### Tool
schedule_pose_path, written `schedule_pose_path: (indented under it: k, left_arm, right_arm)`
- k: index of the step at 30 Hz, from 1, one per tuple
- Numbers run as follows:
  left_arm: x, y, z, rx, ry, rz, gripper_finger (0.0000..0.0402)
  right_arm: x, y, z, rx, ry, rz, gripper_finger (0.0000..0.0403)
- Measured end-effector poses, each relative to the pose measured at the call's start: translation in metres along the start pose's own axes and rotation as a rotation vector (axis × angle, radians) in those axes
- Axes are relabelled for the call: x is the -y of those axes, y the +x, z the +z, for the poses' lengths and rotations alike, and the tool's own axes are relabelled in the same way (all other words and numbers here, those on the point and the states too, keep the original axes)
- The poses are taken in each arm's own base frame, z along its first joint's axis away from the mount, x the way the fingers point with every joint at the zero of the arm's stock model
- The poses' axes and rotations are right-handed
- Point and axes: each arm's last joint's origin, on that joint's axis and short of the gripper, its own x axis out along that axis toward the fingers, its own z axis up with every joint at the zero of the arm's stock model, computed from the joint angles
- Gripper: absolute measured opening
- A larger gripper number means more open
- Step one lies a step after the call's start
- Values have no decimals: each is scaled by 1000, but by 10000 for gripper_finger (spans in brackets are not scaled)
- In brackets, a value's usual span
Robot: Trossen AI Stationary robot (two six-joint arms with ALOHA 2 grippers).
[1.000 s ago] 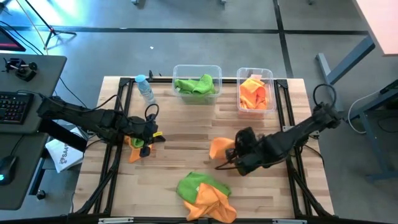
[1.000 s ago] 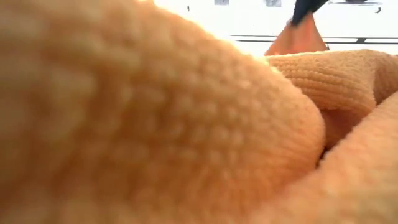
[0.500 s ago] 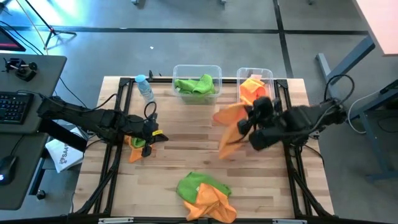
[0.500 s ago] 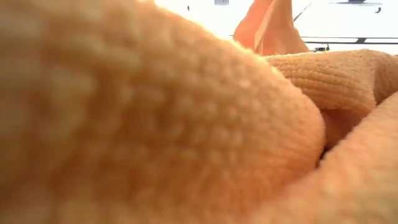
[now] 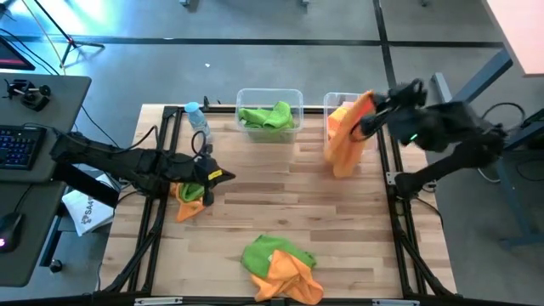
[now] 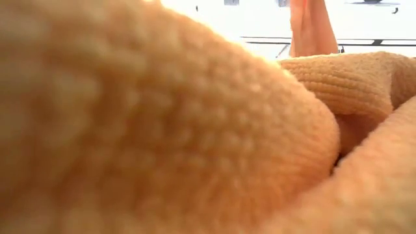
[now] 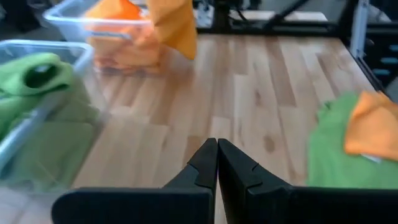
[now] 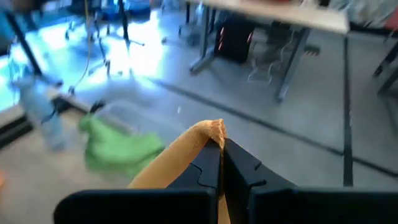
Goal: Sort microfiber towel by color & place in baskets
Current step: Put the yellow towel into the right transparent bin
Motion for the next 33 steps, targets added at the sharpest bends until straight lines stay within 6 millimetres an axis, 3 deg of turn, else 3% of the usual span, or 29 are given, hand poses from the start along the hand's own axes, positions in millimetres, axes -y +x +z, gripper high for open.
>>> schedule_pose_path:
  k: [6,10,16,20,27,33]
  left_arm:
    - [-8,2,8,75,-38,72,0]
    - [-15,3,13,124,-50,108,0]
    - [-25,3,21,193,-70,152,0]
    - [-29,4,21,196,-79,173,0]
    - [-32,4,21,196,-90,182,0]
    - [-34,4,21,184,10,205,0]
  right_arm:
    - [31,-4,28,170,33,-86,0]
    - [36,4,47,240,-5,-152,0]
    - [36,25,73,341,-86,-114,0]
    - [44,34,76,336,-125,-158,0]
    - [53,39,59,193,-130,-132,0]
    - [48,37,80,366,-68,-70,0]
